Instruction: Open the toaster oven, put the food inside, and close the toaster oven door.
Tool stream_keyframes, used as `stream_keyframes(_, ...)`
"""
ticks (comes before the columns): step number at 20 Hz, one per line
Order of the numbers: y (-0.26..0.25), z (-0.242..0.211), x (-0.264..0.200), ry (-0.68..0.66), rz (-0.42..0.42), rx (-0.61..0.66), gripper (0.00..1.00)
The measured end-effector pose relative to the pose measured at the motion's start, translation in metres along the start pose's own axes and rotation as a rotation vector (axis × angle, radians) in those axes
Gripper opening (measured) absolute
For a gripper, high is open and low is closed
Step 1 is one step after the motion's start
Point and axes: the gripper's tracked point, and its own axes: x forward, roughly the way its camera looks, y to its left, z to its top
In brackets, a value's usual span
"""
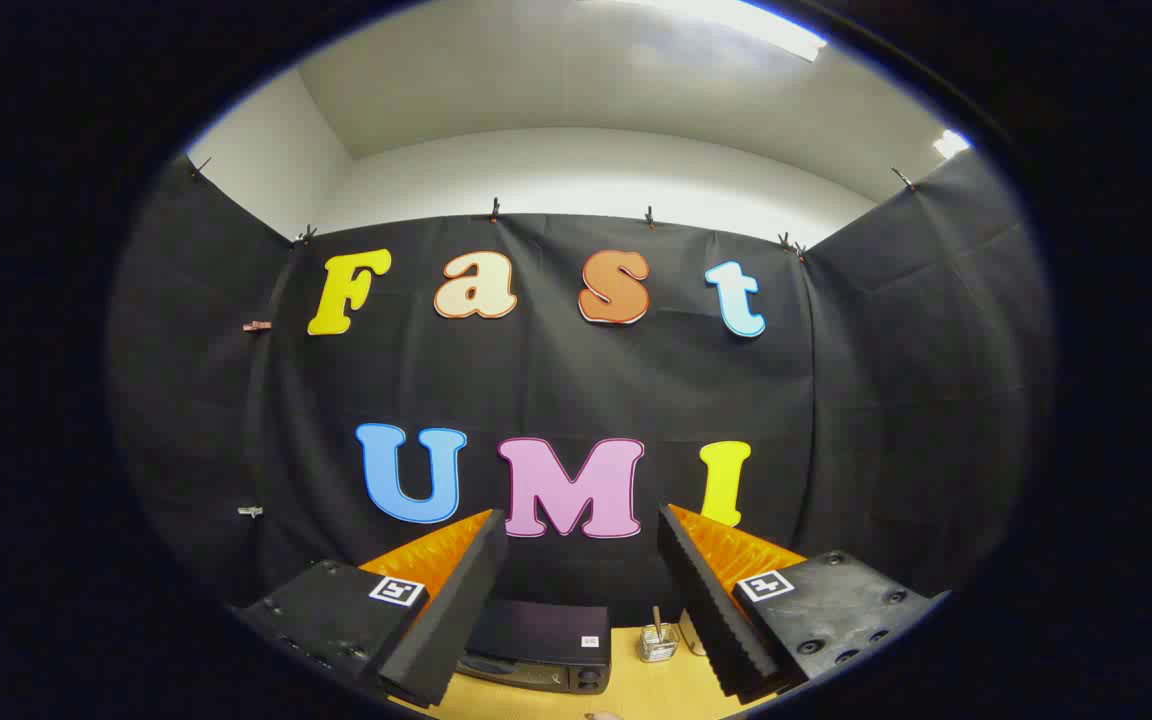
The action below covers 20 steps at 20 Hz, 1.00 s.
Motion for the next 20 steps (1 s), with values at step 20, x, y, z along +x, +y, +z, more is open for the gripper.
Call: stream_keyframes(20,-0.011,0.005,0.000,-0.016,-0.021,0.007,0.97)
